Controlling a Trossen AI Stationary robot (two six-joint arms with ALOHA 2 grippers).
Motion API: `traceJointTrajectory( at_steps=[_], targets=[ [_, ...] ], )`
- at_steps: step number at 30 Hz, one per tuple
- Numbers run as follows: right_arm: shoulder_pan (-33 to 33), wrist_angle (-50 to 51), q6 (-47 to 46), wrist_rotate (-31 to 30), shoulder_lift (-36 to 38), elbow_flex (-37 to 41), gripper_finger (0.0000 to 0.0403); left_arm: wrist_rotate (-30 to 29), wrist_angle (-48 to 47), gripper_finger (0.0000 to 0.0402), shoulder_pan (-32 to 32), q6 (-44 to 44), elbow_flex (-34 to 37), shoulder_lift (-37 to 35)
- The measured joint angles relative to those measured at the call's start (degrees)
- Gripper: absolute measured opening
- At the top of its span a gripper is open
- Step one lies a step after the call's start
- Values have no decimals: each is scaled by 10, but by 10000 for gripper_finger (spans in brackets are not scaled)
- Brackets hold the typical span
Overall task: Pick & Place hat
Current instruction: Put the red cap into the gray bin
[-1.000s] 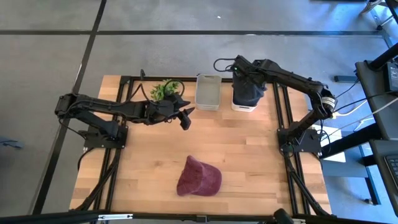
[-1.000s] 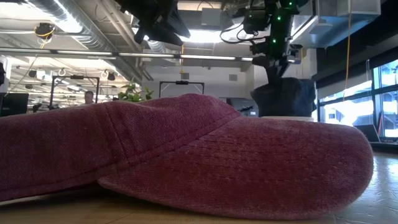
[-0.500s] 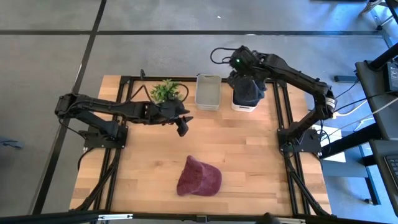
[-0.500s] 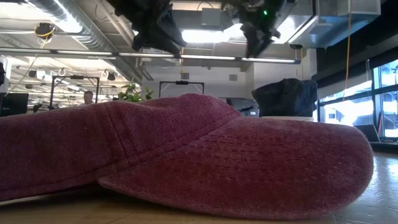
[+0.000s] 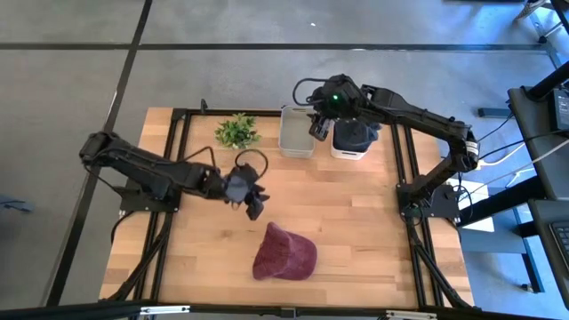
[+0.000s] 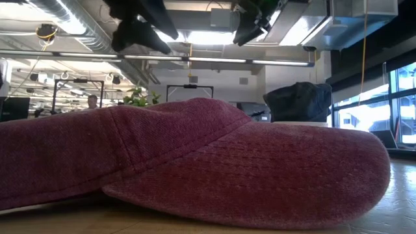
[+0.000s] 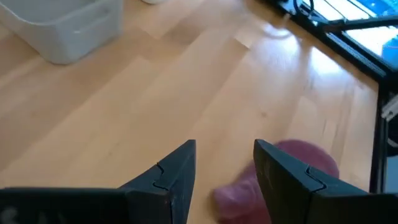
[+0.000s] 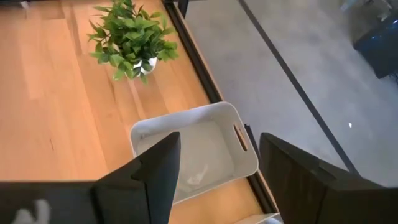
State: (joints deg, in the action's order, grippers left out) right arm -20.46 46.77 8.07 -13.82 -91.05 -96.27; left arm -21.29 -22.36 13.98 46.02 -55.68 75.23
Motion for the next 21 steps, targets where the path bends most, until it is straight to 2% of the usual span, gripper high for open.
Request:
traceJointTrajectory(
  at_steps=[4,10,21],
  targets=[
    [4,7,-4,0,0,0,220,-29,-2,156,52,23,0,16],
    [24,8,-56,0,0,0,220,-32,3,156,110,97,0,56],
    [104,35,-132,0,1,0,220,-42,20,156,194,243,-1,163]
  ],
)
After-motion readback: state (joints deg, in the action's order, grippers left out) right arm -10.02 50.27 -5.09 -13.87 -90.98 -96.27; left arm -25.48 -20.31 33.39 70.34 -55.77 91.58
